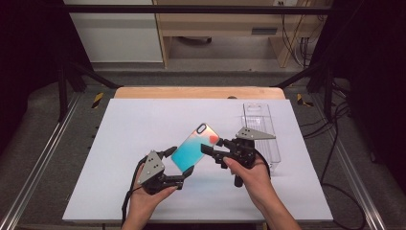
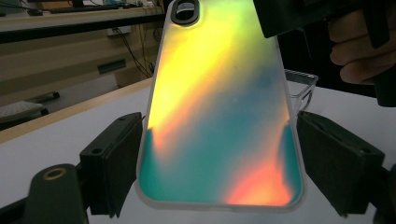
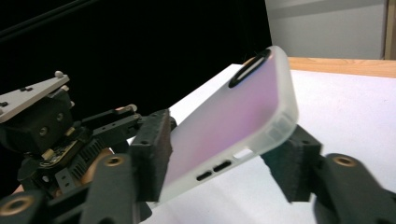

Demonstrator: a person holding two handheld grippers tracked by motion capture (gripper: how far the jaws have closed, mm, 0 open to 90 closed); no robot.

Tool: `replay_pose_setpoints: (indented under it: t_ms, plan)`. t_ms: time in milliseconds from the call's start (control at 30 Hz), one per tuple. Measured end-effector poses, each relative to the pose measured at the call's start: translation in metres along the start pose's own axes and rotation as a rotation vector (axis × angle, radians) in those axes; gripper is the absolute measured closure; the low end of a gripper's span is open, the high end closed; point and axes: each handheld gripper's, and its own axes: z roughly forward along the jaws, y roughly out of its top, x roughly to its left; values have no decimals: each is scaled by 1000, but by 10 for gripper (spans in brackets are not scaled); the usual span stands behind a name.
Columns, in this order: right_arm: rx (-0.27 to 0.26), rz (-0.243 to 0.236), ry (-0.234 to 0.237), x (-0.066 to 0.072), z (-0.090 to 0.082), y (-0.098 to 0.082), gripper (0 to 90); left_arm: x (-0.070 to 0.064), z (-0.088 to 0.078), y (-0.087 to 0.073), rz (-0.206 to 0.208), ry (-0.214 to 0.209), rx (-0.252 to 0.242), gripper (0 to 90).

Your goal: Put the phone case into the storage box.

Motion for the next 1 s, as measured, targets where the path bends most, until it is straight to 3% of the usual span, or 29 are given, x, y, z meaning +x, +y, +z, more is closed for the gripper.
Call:
replay_pose_setpoints:
  t_ms: [200, 367, 467, 700, 1000]
  plan:
    - [1, 43, -9, -2, 1, 2, 573, -4, -1, -6, 30, 15, 10, 167]
    - [-9, 42, -33, -2, 4, 2, 667, -2, 3, -11, 42, 22, 29, 167]
    - [-24, 82, -12, -5, 9, 0, 710, 0, 3, -15, 43, 30, 37, 167]
    - [-39, 126, 28, 2, 18, -1, 784, 3, 5, -24, 32, 37, 52, 168]
    - [-31, 67, 48, 18, 19, 2, 807, 2, 5, -25, 33, 39, 52, 168]
